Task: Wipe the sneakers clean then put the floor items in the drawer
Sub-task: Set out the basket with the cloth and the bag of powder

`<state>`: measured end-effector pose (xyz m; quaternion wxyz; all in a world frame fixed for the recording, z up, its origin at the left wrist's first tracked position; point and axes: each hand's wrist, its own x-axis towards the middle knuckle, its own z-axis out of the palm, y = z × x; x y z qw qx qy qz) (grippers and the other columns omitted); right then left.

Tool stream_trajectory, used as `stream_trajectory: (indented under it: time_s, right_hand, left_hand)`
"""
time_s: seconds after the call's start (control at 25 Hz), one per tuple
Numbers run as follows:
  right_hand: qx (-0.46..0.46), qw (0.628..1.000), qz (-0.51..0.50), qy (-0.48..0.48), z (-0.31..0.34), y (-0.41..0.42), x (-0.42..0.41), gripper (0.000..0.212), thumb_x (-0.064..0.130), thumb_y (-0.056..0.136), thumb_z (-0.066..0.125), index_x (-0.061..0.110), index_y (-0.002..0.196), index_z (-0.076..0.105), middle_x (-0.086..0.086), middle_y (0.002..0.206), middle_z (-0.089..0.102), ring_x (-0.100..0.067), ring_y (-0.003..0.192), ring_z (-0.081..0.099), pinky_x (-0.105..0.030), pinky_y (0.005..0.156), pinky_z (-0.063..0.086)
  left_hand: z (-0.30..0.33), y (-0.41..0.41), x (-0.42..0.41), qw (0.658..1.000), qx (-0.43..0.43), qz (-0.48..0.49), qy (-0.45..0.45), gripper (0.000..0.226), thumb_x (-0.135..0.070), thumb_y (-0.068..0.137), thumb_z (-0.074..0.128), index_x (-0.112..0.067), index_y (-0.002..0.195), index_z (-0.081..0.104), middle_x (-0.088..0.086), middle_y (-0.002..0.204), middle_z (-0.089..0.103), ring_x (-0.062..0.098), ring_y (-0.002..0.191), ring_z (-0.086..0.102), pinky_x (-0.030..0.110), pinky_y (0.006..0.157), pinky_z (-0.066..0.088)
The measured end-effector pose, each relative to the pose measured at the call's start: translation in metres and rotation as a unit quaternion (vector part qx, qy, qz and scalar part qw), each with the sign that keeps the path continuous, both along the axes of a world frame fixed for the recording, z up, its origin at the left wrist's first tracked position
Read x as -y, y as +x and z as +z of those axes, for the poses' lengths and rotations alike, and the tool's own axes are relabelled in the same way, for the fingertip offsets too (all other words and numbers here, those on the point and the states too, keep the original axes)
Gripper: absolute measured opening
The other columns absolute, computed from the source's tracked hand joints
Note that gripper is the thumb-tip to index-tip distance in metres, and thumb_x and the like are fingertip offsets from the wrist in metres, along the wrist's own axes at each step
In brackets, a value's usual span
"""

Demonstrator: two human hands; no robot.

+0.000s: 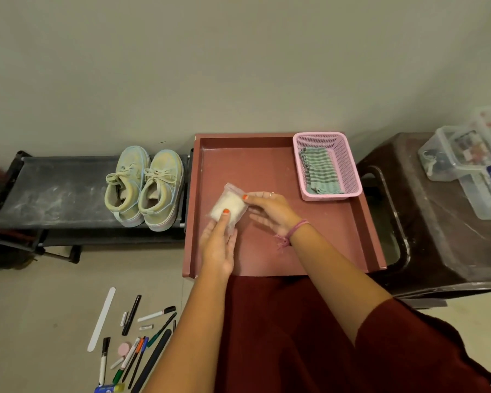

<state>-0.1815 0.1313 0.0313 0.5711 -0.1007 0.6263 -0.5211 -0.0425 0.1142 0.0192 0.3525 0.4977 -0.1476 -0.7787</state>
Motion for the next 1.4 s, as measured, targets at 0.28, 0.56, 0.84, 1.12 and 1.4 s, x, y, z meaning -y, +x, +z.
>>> stream_trajectory:
  time_s: [0.28, 0.56, 0.84, 1.12, 1.4]
  right_hand:
    - [0.012, 0.993, -0.082, -0.082, 0.050, -0.046, -0.066, 0.004, 0.013, 0.090, 0.061, 0.016, 0.089, 0.063, 0.001, 0.081, 0.068, -0.008, 0.076, 0.063, -0.024, 0.075, 0.054]
    - [-0.114, 0.973, -0.114, -0.167, 0.099, -0.110, -0.137, 0.019, 0.005, 0.086, 0.065, 0.019, 0.098, 0.062, -0.010, 0.112, 0.064, -0.019, 0.086, 0.067, -0.040, 0.078, 0.058]
    - [-0.179, 0.954, -0.188, -0.149, 0.142, -0.188, -0.222, 0.018, 0.005, 0.087, 0.063, 0.011, 0.103, 0.069, -0.012, 0.103, 0.068, -0.019, 0.090, 0.065, -0.027, 0.075, 0.056]
    - [-0.238, 0.910, -0.326, -0.098, 0.159, -0.281, -0.288, 0.015, 0.005, 0.087, 0.063, 0.013, 0.099, 0.067, -0.004, 0.093, 0.067, -0.014, 0.081, 0.063, -0.022, 0.066, 0.054]
    - [-0.434, 0.853, -0.218, 0.191, 0.129, -0.382, -0.308, 0.025, 0.002, 0.082, 0.066, 0.006, 0.107, 0.069, -0.013, 0.115, 0.065, -0.029, 0.105, 0.061, -0.041, 0.094, 0.051]
  left_hand:
    - [0.050, -0.049, -0.030, 0.997, -0.044, -0.061, -0.033, 0.033, -0.007, 0.084, 0.071, -0.008, 0.116, 0.062, 0.005, 0.097, 0.072, 0.013, 0.089, 0.068, 0.027, 0.089, 0.054]
    - [0.094, -0.127, -0.079, 0.981, -0.065, -0.176, -0.054, 0.025, -0.004, 0.084, 0.069, -0.009, 0.108, 0.064, 0.004, 0.084, 0.075, 0.011, 0.075, 0.072, 0.023, 0.074, 0.057]
    - [0.136, -0.225, -0.140, 0.941, -0.094, -0.303, -0.114, 0.014, -0.005, 0.087, 0.067, -0.012, 0.098, 0.066, 0.003, 0.087, 0.073, 0.015, 0.086, 0.069, 0.027, 0.087, 0.055]
    - [0.143, -0.294, -0.189, 0.886, -0.001, -0.401, -0.234, 0.020, -0.015, 0.089, 0.067, -0.013, 0.108, 0.066, 0.003, 0.102, 0.071, 0.010, 0.092, 0.069, 0.023, 0.083, 0.055]
    - [0.120, -0.343, -0.220, 0.540, 0.241, -0.484, -0.645, 0.048, -0.023, 0.094, 0.058, -0.016, 0.140, 0.046, 0.002, 0.145, 0.044, 0.014, 0.132, 0.043, 0.029, 0.106, 0.036]
